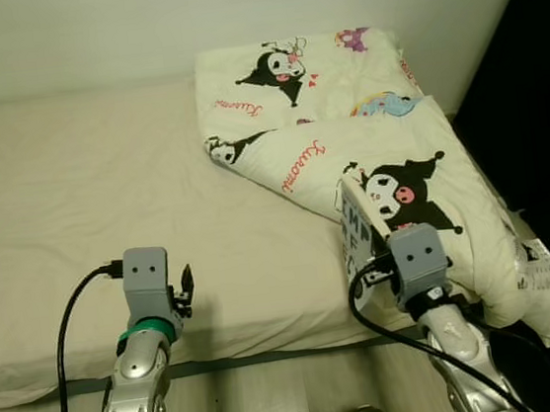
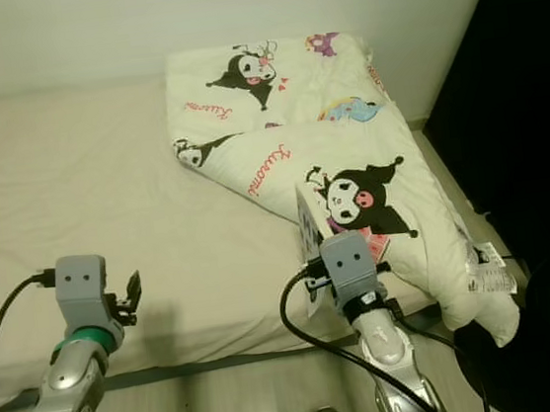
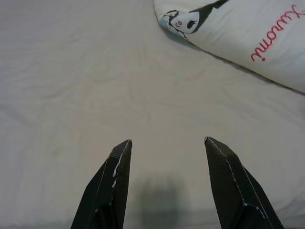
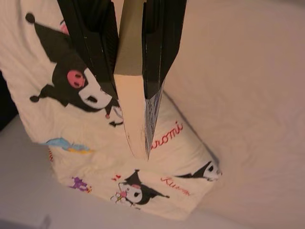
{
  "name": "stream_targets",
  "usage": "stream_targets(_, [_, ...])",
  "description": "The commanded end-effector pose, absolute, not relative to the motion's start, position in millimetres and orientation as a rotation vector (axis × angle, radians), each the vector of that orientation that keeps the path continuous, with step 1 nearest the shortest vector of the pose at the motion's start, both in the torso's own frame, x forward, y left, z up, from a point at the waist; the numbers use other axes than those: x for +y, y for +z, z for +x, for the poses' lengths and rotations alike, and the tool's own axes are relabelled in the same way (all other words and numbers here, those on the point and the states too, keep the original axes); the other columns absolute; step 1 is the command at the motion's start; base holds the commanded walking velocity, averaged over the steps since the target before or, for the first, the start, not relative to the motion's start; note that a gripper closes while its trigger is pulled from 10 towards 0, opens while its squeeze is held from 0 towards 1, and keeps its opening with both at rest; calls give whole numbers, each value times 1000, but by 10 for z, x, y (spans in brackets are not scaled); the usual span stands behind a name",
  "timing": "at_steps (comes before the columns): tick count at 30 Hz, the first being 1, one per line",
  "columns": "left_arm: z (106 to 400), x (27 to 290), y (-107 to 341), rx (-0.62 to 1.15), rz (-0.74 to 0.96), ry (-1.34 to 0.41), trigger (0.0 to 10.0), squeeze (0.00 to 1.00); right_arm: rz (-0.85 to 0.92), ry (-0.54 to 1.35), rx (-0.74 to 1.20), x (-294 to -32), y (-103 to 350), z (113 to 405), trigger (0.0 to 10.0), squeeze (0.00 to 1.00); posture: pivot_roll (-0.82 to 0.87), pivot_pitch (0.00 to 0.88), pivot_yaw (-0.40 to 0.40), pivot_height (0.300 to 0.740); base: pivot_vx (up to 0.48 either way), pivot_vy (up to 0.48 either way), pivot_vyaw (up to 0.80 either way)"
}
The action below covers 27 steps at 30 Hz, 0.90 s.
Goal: Clean up the room
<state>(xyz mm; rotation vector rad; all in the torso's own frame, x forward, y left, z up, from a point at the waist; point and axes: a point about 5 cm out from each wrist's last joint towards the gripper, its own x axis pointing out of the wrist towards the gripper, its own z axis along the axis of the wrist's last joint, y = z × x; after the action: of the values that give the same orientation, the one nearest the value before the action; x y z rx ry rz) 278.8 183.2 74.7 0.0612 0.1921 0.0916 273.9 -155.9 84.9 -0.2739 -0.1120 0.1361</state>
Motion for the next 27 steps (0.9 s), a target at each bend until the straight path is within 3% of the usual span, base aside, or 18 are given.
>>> stream_targets(1, [2707, 1867, 578, 241, 78, 102, 10000, 0, -279, 143, -92, -1549, 731, 2672, 10000, 0, -115, 59, 42, 725, 0, 0, 0])
stream_targets(6, [2719, 1792, 504, 246, 82, 76, 10000, 0, -274, 140, -37, -1516, 538, 2600, 10000, 0, -117, 57, 46, 725, 0, 0, 0])
stream_targets(24, [2786, 1673, 538, 203, 110, 16, 10000, 0, -289, 74, -71, -1587, 565, 2669, 10000, 0, -131, 54, 61, 725, 0, 0, 0])
stream_targets(27, [2776, 1677, 517, 213, 122, 19, 10000, 0, -305, 70, -71, -1587, 562, 2678, 10000, 0, -127, 54, 59, 725, 0, 0, 731])
